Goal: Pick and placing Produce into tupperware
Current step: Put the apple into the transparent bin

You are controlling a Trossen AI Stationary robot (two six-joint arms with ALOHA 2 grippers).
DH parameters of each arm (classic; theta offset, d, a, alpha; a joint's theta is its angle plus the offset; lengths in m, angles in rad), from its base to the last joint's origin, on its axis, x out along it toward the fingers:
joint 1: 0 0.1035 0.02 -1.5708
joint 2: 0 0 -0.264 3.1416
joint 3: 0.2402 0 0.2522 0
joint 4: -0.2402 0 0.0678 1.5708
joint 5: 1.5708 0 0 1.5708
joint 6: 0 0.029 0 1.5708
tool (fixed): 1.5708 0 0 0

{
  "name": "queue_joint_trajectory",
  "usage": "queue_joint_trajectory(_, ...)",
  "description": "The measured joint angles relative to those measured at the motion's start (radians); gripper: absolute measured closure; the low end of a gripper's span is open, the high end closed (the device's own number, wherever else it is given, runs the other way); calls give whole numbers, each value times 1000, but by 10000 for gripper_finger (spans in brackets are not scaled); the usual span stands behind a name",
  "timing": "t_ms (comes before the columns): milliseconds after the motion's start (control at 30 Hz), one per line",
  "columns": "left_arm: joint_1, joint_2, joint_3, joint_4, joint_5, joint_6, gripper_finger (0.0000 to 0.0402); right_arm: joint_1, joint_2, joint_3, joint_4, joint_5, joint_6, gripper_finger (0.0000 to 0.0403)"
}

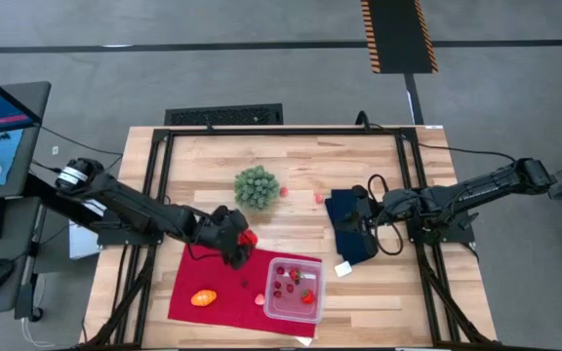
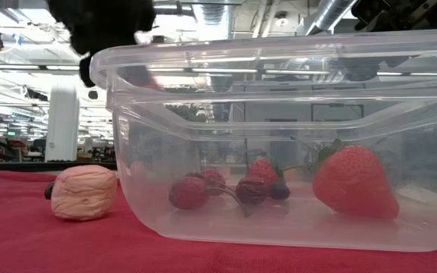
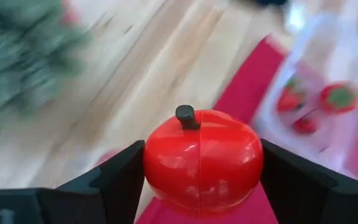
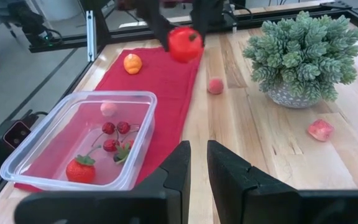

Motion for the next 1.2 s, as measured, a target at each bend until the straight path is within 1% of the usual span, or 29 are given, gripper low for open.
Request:
queue_joint_trajectory(133,-47,57,58,44,-37,10,129,0,0,0,2,0,0,326)
queue_joint_trajectory(300,-72,151,165,69,-27,77,130,0,0,-1,3,0,0,326)
queue_joint_trajectory(433,-83,234,255,71,-25,88,131,0,0,-1,2,0,0,326)
queue_joint_trajectory(533,-84,302,311,68,-9,111,127,0,0,0,2,0,0,326)
queue_joint_trajectory(700,-89,401,403,71,69,169,129,0,0,0,3,0,0,326)
queue_joint_trajectory(833,-105,444,427,82,80,185,131,0,0,0,3,0,0,326)
queue_joint_trajectory(1000,-123,478,425,104,29,183,125,0,0,0,6,0,0,326)
queue_joint_trajectory(1067,-127,485,426,140,28,168,124,0,0,0,2,0,0,326)
queue_joint_trajectory(1200,-138,485,426,154,6,183,124,0,0,0,2,0,0,326)
